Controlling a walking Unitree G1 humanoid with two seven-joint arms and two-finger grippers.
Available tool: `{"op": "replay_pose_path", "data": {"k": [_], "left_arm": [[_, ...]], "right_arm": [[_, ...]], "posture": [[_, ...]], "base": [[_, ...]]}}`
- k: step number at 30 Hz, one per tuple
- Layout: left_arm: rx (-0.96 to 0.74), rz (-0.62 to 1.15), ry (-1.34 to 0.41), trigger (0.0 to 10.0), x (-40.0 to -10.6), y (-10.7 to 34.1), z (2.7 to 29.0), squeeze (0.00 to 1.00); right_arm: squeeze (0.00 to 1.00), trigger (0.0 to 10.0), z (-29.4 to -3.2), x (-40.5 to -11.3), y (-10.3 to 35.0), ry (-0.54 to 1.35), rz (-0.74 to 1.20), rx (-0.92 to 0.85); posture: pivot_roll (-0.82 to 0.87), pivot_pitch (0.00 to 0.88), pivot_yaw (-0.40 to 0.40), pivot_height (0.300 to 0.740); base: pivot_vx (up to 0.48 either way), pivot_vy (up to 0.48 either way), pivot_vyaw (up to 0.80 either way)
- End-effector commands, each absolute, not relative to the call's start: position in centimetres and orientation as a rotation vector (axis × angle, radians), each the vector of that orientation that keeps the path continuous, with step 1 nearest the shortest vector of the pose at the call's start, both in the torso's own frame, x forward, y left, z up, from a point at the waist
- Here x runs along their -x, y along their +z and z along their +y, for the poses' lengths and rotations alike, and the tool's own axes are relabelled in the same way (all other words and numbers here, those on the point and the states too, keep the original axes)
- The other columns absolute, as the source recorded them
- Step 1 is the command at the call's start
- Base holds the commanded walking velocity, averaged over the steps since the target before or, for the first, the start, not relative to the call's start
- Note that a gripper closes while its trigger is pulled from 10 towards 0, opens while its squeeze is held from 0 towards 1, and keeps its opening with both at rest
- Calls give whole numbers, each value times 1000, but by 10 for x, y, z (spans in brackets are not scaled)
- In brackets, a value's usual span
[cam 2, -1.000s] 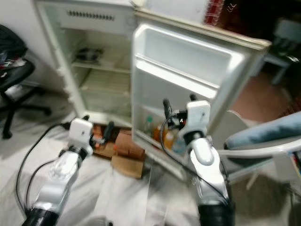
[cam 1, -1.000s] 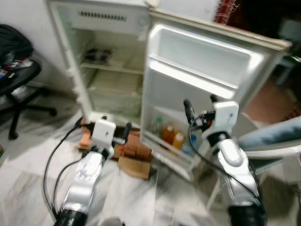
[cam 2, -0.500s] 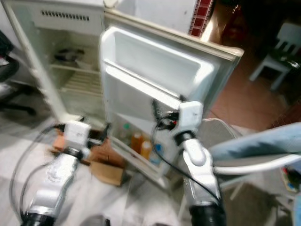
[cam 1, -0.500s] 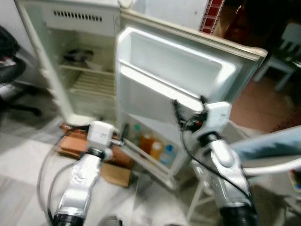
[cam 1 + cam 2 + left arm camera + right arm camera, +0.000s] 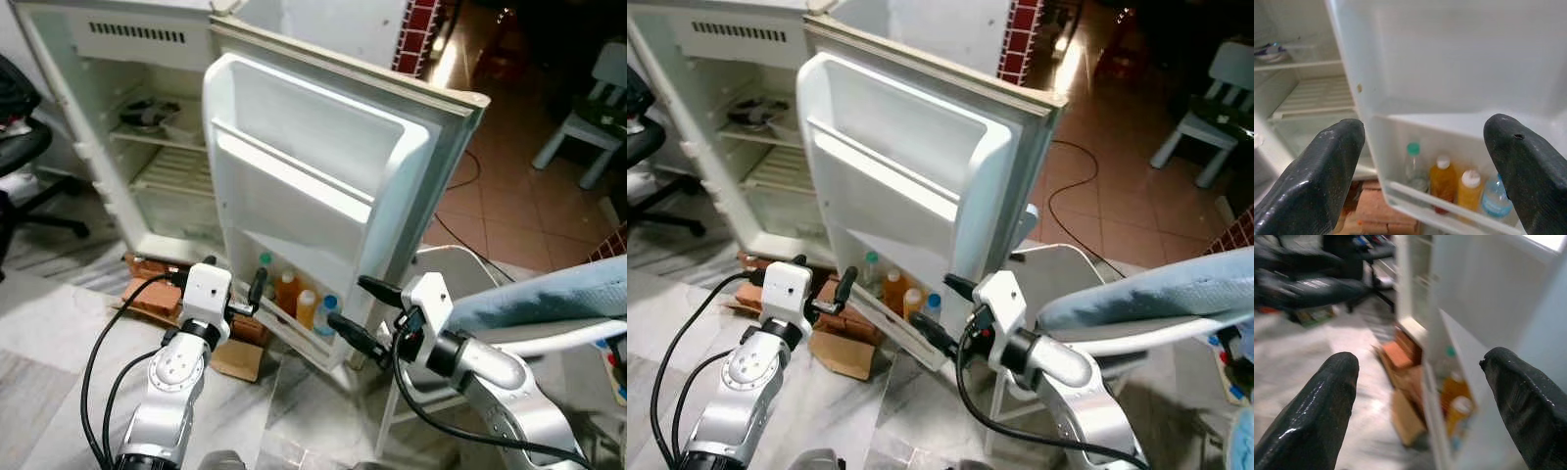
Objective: Restocking fridge
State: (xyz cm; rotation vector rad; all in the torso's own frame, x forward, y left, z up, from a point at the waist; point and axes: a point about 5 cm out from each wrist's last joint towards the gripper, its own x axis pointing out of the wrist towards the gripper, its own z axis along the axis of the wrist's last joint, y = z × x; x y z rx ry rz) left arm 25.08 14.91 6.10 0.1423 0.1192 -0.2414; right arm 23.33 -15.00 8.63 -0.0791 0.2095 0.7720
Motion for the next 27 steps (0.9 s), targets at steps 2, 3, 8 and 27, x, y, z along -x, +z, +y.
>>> {"op": "replay_pose_path", "data": {"k": [2,3,8,27], "left_arm": [[-169,139,-225,10000,-250,60,149,0],[-191,163,-212,10000,-250,56,149,0],[-168,246,-178,10000,-247,49,152,0],[-31,612,-252,10000,-221,15,156,0]], "right_arm": [[0,10000,-169,-260,108,551,96,134],[0,10000,-174,-270,117,448,51,166],[0,10000,-176,-288,136,267,-46,124],[0,10000,-118,-240,168,1005,-27,-461]], "posture": [[52,0,-43,740],[54,0,-43,740],[60,0,-41,740],[71,0,-43,740]], "base": [[0,0,0],[0,0,0],[0,0,0],[0,0,0]]}}
